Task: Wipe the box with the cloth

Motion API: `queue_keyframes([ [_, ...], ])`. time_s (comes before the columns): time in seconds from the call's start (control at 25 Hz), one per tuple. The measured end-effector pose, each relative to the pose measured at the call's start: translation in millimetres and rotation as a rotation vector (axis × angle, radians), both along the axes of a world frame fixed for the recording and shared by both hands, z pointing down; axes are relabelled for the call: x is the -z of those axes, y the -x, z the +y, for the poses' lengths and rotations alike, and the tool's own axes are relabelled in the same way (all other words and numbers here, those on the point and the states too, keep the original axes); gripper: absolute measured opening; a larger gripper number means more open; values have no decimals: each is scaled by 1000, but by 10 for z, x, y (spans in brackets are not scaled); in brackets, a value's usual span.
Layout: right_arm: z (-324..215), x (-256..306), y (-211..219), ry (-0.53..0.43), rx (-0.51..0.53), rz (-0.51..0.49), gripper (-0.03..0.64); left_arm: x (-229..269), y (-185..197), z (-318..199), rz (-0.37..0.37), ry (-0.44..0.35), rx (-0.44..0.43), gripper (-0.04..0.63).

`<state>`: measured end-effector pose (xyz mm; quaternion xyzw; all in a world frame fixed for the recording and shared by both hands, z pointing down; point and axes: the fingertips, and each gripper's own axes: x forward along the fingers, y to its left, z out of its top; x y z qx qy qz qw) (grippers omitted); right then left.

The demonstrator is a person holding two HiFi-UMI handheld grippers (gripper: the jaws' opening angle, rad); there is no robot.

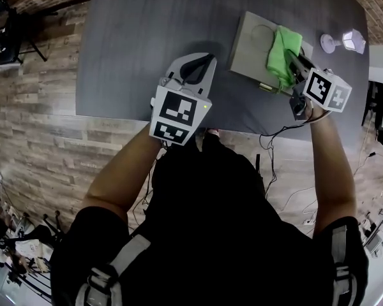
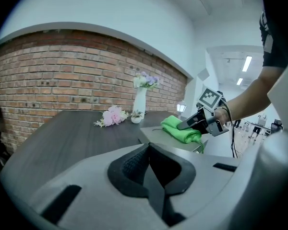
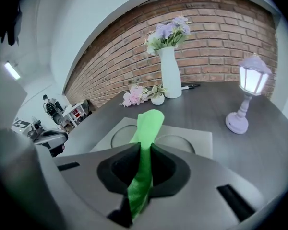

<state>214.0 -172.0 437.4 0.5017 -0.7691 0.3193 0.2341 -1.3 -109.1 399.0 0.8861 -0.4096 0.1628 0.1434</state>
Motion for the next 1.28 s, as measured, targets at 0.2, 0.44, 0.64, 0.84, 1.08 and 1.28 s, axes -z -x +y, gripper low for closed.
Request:
queue_keyframes([
  [0.2, 80, -19, -388, 4, -26, 10, 38, 6, -313, 52, -5, 0, -19, 8],
  [0.44, 177, -39, -893, 9, -58, 22, 38, 26, -663, 104, -14, 2, -36, 9],
  [0.64, 223, -61, -1149, 6, -70, 23, 38, 14, -878, 131, -24, 4, -48, 8],
  [0.84, 285, -118, -1328, 13, -88, 11, 38, 5, -1057, 148, -39, 4, -68, 8],
  [1.08, 380, -77, -1558, 10, -123, 12, 38, 48, -1158, 161, -51, -6, -82, 9],
  [1.28, 376, 177, -1625, -26, -149, 0, 38, 120, -1114, 177, -50, -18, -89, 9],
])
